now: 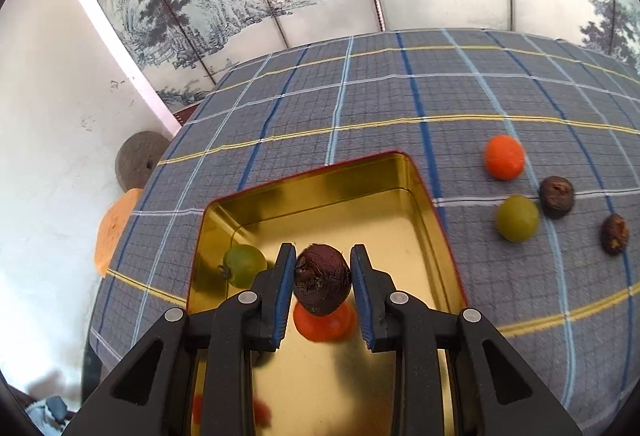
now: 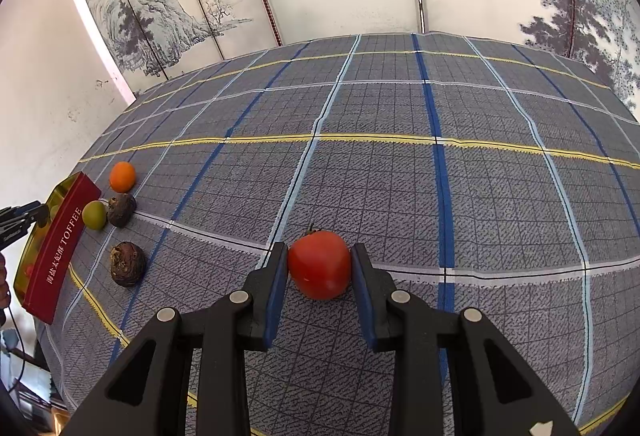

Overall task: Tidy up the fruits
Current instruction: 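Open the left gripper over the tin to drop the brown fruit, then lower the red tomato into the tin and open the right gripper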

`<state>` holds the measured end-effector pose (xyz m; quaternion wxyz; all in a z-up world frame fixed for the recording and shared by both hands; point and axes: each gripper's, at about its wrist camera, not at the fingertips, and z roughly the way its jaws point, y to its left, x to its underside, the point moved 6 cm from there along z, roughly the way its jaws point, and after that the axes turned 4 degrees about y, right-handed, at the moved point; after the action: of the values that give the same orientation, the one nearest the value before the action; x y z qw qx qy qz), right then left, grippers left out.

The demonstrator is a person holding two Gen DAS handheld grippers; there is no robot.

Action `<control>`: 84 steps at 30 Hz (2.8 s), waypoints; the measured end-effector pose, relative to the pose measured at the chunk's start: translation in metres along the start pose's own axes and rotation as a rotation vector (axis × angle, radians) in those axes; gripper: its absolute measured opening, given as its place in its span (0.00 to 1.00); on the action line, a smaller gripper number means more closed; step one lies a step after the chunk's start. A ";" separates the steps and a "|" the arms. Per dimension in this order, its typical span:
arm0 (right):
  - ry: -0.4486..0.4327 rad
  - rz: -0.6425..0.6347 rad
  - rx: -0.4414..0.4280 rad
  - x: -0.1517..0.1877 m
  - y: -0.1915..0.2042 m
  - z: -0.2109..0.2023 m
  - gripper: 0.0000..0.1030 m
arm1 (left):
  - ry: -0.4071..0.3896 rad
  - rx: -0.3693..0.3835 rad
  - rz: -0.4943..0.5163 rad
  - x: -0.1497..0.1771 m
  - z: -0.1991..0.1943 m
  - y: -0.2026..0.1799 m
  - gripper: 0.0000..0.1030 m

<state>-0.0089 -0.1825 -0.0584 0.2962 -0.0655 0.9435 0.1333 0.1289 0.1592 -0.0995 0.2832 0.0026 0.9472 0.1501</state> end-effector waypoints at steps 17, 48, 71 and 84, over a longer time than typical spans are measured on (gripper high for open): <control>-0.008 0.013 -0.013 0.001 0.004 -0.008 0.28 | -0.097 0.087 -0.233 0.038 -0.057 0.044 0.73; 0.231 -0.479 -0.480 -0.024 0.428 0.089 0.29 | -0.123 0.082 -0.313 0.146 -0.128 0.071 0.76; 0.050 -0.285 -0.232 -0.013 0.194 0.002 0.57 | -0.141 0.208 -0.168 0.128 -0.130 0.023 0.76; -0.012 -0.273 -0.215 -0.011 0.166 -0.005 0.57 | -0.130 0.464 0.049 0.029 -0.114 -0.054 0.76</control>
<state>-0.0360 -0.0252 -0.0130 0.3086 -0.2236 0.9043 0.1923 0.0478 0.0782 -0.0393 0.3316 0.1002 0.9358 -0.0654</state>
